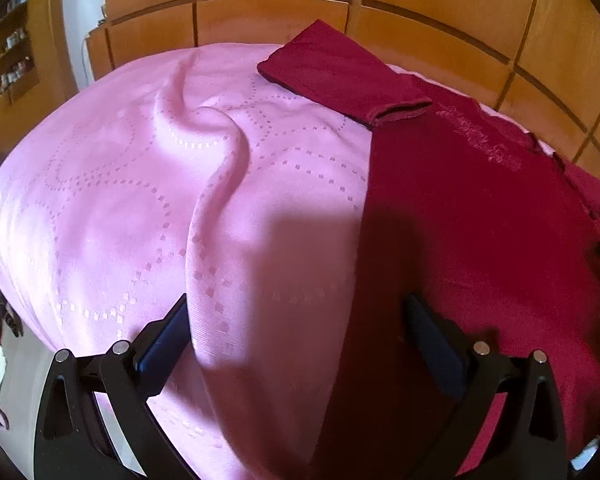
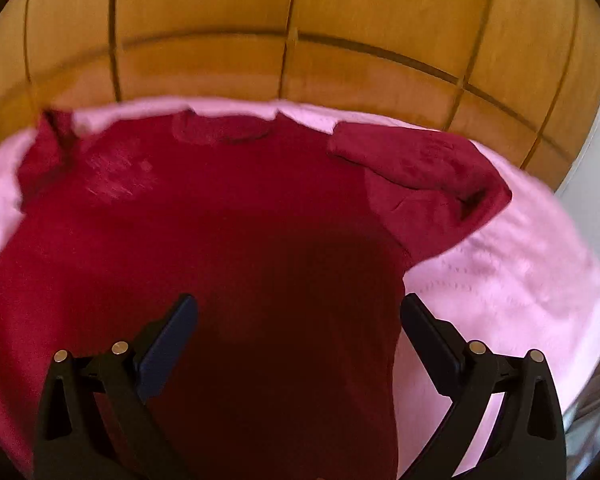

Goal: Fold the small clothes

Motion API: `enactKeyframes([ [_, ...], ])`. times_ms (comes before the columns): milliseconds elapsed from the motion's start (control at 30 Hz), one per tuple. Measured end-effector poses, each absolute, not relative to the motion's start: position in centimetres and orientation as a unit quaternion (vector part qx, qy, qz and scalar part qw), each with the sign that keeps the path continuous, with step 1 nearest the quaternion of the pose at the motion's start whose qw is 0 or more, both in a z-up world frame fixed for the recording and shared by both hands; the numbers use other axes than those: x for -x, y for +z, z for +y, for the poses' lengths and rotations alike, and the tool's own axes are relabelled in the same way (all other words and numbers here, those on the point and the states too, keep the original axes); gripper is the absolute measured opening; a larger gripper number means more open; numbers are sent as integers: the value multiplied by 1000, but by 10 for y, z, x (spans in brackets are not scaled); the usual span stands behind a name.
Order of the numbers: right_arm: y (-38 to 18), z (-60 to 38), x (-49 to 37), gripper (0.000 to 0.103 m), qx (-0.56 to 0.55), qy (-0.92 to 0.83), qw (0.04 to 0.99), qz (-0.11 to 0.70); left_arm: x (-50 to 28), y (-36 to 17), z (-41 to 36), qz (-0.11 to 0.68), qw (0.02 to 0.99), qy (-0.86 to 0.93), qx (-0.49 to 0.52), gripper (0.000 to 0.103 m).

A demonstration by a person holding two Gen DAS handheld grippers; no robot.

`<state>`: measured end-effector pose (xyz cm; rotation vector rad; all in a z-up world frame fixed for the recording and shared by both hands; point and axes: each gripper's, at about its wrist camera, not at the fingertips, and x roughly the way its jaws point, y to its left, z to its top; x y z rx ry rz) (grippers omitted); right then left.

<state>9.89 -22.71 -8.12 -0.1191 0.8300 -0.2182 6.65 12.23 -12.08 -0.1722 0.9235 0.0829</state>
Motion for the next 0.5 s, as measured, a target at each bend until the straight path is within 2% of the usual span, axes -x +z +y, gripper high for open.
enactKeyframes([
  [67,-93,-227,-107,100,75,-117,900,413,-66,-114,127,434,894,36,102,101],
  [200,-104,-240,-104,100,29,-104,908,405,-78,-96,127,414,901,-1,128,101],
  [367,-108,-245,-102,100,12,-99,913,396,-129,-75,94,410,909,-48,62,101],
  [500,-110,-244,-102,100,13,-104,915,389,-188,-76,63,411,910,-48,-30,101],
])
